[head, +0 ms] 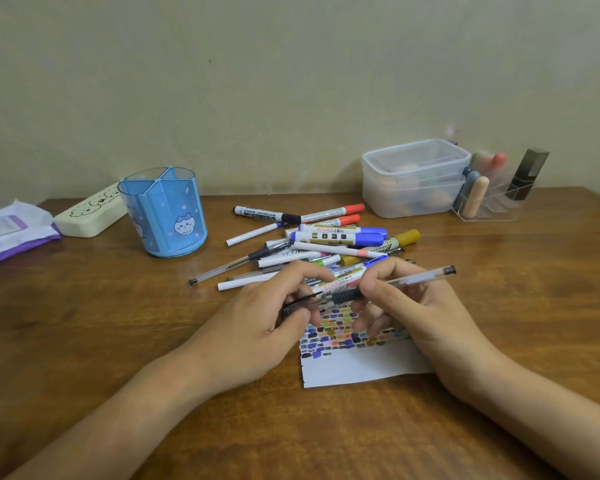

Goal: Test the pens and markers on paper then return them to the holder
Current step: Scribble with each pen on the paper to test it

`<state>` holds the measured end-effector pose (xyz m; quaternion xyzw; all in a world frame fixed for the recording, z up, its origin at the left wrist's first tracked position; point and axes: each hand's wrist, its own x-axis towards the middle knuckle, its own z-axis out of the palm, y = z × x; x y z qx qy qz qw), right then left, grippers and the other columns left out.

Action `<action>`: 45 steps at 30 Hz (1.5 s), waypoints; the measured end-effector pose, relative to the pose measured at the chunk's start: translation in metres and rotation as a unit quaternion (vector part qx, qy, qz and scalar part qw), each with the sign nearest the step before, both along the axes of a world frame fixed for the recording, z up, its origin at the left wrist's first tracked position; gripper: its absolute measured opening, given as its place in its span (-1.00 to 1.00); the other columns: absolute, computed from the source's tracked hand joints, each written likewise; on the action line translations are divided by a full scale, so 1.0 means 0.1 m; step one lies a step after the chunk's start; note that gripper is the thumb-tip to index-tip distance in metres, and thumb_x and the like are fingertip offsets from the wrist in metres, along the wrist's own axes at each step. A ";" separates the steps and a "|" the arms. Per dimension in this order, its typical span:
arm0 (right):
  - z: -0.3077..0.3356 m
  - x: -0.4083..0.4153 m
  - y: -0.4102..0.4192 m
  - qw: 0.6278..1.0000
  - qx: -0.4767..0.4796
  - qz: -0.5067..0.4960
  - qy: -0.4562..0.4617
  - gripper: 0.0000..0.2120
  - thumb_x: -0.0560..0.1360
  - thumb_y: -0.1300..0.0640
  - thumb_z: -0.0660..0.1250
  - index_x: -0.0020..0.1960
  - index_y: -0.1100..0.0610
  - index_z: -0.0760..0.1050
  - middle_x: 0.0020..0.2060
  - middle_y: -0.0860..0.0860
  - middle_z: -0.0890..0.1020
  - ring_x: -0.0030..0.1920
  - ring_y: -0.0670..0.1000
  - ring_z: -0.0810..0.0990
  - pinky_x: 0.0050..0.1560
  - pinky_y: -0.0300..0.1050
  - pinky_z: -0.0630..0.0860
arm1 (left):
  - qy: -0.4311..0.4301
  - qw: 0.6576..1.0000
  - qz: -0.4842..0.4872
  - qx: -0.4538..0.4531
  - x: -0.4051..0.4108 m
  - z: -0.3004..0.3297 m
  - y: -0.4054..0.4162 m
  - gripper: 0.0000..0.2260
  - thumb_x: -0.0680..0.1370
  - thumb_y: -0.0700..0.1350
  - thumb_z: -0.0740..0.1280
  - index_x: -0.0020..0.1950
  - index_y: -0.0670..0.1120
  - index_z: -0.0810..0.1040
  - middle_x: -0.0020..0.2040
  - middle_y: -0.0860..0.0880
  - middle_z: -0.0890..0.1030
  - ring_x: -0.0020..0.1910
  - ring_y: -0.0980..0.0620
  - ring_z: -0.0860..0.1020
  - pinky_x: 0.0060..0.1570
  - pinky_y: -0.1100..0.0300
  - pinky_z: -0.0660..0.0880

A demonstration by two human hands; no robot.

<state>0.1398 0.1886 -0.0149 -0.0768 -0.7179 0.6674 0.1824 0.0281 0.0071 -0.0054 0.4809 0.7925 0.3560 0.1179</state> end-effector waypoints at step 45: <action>-0.05 0.02 0.01 0.987 0.157 0.040 0.007 -0.75 0.57 0.00 0.28 -0.24 0.05 0.54 -0.48 -0.01 0.49 -0.39 0.02 0.59 -0.24 -0.13 0.55 | 0.225 0.973 -0.018 0.048 -0.10 -0.04 -0.01 -0.84 0.64 0.05 0.19 -0.08 0.07 0.48 -0.21 0.22 0.48 -0.20 0.21 0.45 -0.21 0.36 0.34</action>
